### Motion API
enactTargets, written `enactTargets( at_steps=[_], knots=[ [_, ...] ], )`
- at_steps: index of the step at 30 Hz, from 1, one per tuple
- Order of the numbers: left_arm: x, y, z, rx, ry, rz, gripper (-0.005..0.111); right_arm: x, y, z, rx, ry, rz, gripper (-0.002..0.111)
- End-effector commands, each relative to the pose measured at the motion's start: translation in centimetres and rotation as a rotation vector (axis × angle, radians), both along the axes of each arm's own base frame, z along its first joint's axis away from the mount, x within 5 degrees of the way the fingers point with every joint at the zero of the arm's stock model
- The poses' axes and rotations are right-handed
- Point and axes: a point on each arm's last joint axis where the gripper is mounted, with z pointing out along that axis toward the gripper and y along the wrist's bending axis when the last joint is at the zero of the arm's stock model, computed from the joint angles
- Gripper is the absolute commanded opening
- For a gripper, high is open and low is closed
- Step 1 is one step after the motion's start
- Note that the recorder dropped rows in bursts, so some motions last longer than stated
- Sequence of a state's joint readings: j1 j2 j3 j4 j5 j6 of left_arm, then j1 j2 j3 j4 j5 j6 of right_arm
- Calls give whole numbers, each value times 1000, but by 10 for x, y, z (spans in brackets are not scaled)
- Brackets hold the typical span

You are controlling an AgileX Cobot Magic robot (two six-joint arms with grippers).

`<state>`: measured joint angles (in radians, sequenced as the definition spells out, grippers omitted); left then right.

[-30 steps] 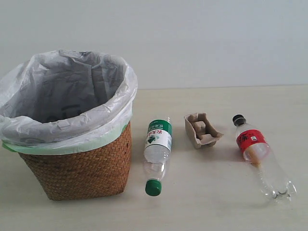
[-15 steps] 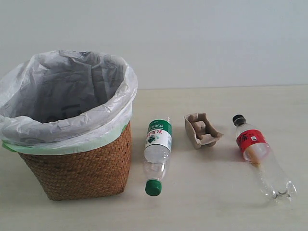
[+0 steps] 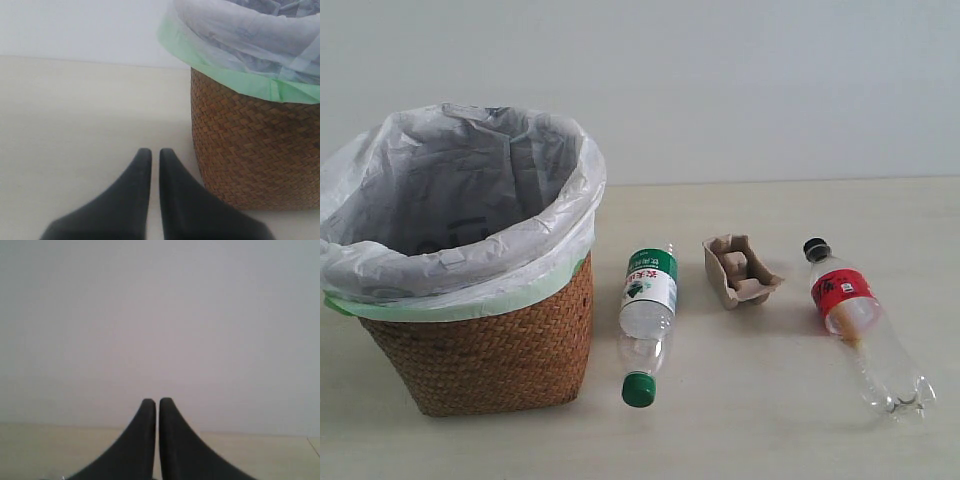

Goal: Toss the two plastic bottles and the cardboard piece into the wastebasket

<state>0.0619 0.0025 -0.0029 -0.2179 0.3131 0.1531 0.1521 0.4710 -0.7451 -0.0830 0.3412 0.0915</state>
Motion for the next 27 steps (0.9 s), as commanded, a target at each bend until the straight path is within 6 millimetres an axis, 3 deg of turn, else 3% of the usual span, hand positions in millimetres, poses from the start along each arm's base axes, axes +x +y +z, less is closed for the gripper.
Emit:
enactTargets(
  at_steps=[1, 2, 4, 5, 7, 12, 18, 27],
  knots=[
    [0, 0, -1, -6, -2, 6, 6, 36, 4, 0, -99, 179, -8, 9],
    [0, 0, -1, -6, -2, 6, 6, 45, 6, -3, -104, 211, -7, 17],
    [0, 0, -1, -6, -2, 6, 6, 68, 9, -15, -128, 320, -4, 46],
    [0, 0, -1, -6, -2, 6, 6, 83, 11, -28, -142, 420, -3, 75],
    [0, 0, -1, -6, -2, 6, 6, 103, 13, -50, -177, 570, -3, 105],
    [0, 0, -1, -6, -2, 6, 6, 145, 19, -105, -152, 886, -30, 104],
    [0, 0, -1, -6, -2, 6, 6, 182, 26, -147, -204, 952, 6, 104],
    [0, 0, -1, -6, -2, 6, 6, 211, 31, -189, -205, 989, 20, 104]
  ],
)
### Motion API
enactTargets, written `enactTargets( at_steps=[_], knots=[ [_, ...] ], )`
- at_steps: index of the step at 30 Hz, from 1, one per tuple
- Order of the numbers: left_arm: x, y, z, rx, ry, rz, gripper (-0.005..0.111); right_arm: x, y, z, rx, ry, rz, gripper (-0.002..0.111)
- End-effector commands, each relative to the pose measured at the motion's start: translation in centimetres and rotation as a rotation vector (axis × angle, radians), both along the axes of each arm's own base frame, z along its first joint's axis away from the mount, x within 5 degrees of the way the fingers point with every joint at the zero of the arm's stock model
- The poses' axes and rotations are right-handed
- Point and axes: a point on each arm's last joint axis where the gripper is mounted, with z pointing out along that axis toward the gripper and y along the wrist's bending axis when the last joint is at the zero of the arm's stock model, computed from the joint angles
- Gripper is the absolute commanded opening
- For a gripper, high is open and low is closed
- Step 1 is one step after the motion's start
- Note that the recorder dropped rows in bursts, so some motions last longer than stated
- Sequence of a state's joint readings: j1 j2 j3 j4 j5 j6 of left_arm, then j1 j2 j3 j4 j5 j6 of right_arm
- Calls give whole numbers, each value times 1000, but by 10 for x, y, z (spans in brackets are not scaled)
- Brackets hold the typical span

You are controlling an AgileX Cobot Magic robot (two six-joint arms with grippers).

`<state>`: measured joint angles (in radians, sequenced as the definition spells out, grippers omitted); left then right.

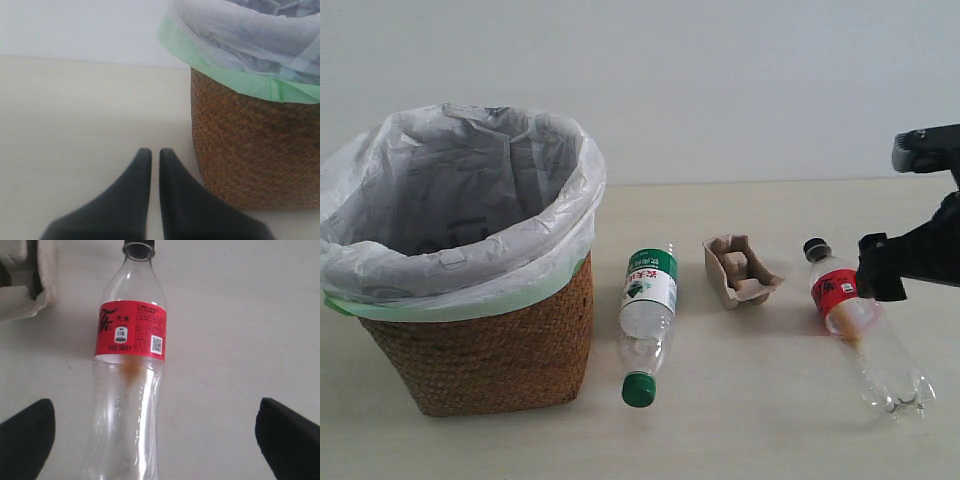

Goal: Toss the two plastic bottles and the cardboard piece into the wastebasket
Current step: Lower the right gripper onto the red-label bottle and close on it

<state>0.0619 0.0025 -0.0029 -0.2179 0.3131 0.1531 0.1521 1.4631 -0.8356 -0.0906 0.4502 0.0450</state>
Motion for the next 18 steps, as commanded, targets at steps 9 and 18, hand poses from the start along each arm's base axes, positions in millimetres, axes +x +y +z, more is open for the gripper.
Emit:
enactTargets(
  at_steps=[9, 18],
  knots=[
    [0, 0, -1, -6, -2, 6, 6, 30, 6, -57, -11, 45, 39, 104],
    [0, 0, -1, -6, -2, 6, 6, 38, 7, -80, -14, 56, 52, 104]
  ],
)
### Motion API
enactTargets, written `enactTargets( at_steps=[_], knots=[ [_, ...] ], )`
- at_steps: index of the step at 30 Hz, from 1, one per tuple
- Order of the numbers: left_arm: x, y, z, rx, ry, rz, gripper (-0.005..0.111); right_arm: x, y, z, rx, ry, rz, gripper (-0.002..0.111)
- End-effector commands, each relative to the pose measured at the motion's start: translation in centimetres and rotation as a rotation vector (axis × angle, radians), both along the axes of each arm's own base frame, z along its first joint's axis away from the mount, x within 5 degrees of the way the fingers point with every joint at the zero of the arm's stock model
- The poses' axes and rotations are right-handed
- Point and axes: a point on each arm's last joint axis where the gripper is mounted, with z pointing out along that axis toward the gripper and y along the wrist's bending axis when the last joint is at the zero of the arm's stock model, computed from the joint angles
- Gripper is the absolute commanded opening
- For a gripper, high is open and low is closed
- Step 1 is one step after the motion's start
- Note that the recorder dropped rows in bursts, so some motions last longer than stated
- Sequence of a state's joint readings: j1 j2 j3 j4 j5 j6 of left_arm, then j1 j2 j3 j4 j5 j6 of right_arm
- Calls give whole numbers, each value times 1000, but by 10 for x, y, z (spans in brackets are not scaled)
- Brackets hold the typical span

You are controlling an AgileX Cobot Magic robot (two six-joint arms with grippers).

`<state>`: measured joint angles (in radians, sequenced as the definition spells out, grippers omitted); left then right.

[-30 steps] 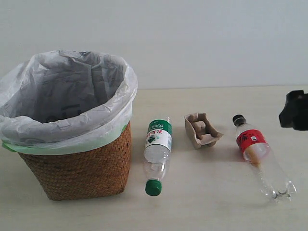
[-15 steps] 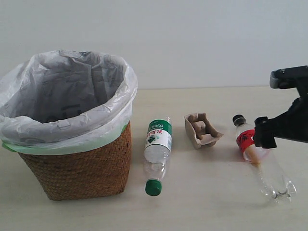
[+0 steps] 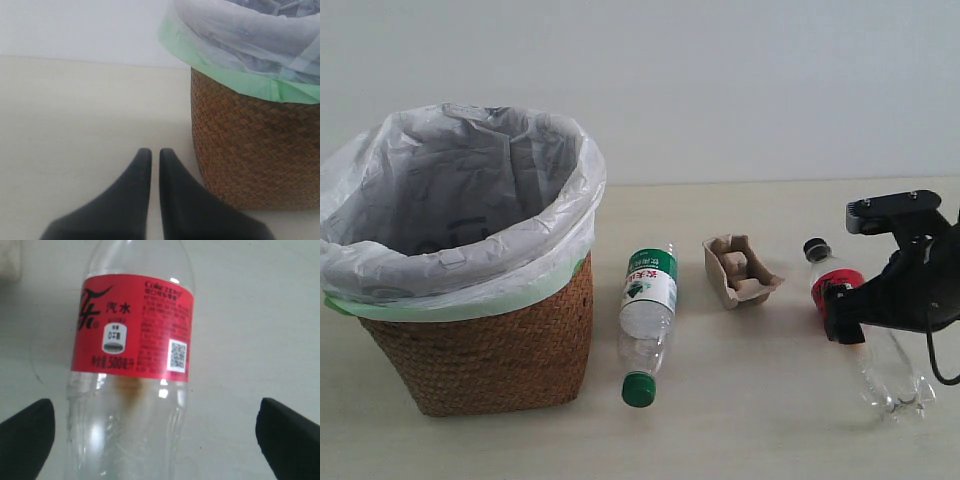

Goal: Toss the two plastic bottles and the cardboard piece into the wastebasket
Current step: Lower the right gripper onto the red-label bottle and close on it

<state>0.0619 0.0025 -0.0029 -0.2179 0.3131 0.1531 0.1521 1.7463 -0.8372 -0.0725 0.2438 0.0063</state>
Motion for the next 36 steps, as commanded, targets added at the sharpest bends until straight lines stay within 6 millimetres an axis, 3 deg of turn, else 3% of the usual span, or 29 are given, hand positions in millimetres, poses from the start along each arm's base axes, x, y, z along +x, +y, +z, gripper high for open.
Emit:
enactTargets(
  at_steps=[1, 8, 31, 33, 36],
  knots=[
    [0, 0, -1, -6, -2, 6, 6, 5, 0, -7, -7, -14, 18, 104],
    [0, 0, -1, -6, -2, 6, 6, 7, 1, -16, -14, -7, 28, 104],
    [0, 0, -1, -6, -2, 6, 6, 6, 0, -17, -18, 1, 33, 103],
    [0, 0, -1, -6, -2, 6, 6, 6, 0, -17, -19, 4, 33, 97],
    [0, 0, -1, -6, -2, 6, 6, 6, 0, -17, -11, 5, 18, 69]
  ],
)
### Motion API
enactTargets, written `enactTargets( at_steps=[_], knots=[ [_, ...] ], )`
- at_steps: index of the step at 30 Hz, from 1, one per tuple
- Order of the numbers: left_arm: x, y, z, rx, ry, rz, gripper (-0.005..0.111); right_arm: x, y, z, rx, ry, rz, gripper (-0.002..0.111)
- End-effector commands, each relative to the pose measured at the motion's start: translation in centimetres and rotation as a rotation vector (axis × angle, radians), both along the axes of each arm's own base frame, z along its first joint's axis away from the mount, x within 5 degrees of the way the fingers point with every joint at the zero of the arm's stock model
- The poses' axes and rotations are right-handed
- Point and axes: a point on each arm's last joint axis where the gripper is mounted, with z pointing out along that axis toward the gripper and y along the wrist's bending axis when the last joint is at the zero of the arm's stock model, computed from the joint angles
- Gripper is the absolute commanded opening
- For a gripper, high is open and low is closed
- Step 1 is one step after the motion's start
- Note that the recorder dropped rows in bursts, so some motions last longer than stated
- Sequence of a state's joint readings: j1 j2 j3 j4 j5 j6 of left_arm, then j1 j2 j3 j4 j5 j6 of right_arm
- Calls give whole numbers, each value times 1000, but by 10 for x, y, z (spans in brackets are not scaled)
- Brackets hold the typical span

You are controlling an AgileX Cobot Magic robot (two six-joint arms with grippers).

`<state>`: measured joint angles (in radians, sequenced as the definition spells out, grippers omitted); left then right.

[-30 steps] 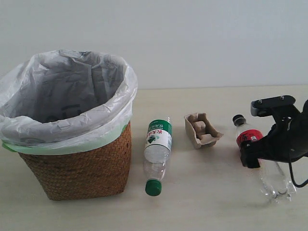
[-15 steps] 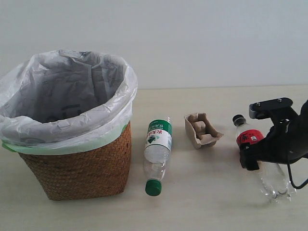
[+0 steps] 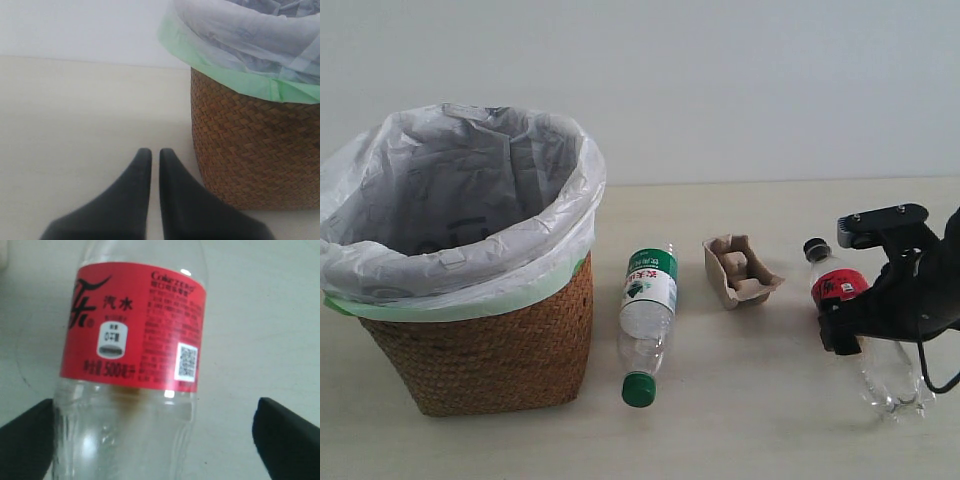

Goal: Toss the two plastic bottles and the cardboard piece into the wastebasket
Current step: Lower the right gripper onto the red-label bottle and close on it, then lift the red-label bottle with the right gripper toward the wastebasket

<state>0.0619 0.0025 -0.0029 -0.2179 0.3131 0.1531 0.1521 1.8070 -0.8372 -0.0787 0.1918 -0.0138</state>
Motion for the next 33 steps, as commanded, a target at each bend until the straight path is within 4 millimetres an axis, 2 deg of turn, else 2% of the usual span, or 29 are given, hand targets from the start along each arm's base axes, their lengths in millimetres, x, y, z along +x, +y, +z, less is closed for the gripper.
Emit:
enactTargets(
  at_steps=[1, 4, 5, 13, 20, 25, 29, 33],
  knots=[
    [0, 0, -1, -6, -2, 6, 6, 1, -1, 0, 11, -1, -23, 58],
    [0, 0, -1, -6, -2, 6, 6, -1, -1, -1, 25, 25, -50, 8],
    [0, 0, -1, -6, -2, 6, 6, -2, -1, -1, 28, 33, -57, 1],
    [0, 0, -1, -6, -2, 6, 6, -3, -1, 9, 31, 13, -57, 1],
    [0, 0, -1, -6, -2, 6, 6, -8, -2, 47, 50, -92, -56, 1],
    [0, 0, -1, -6, -2, 6, 6, -13, -3, 96, 60, -171, -59, 0],
    [0, 0, -1, -6, -2, 6, 6, -13, -5, 143, 30, -200, -56, 0],
    [0, 0, -1, -6, -2, 6, 6, -12, -17, 186, -74, -209, -133, 0]
  ],
)
